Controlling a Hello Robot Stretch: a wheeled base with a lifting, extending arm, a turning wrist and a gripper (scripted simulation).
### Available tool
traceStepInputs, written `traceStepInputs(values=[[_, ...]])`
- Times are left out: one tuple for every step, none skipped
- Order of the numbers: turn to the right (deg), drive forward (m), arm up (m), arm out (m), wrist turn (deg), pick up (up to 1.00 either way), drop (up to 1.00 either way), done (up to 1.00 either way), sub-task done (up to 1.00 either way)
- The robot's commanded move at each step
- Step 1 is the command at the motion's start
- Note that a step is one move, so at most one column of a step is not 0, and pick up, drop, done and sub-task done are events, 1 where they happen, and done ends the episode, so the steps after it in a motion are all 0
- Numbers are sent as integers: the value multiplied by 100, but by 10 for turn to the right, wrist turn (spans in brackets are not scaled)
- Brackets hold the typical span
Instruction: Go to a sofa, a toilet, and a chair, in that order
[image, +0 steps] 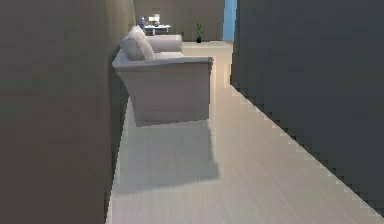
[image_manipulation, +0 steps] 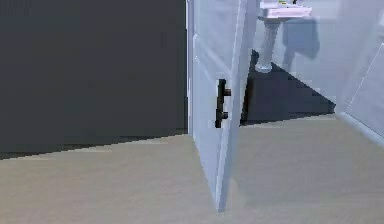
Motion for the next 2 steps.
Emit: traceStepInputs(values=[[0,100,0,0,0,0,0,0,0],[0,80,0,0,0,0,0,0,0]])
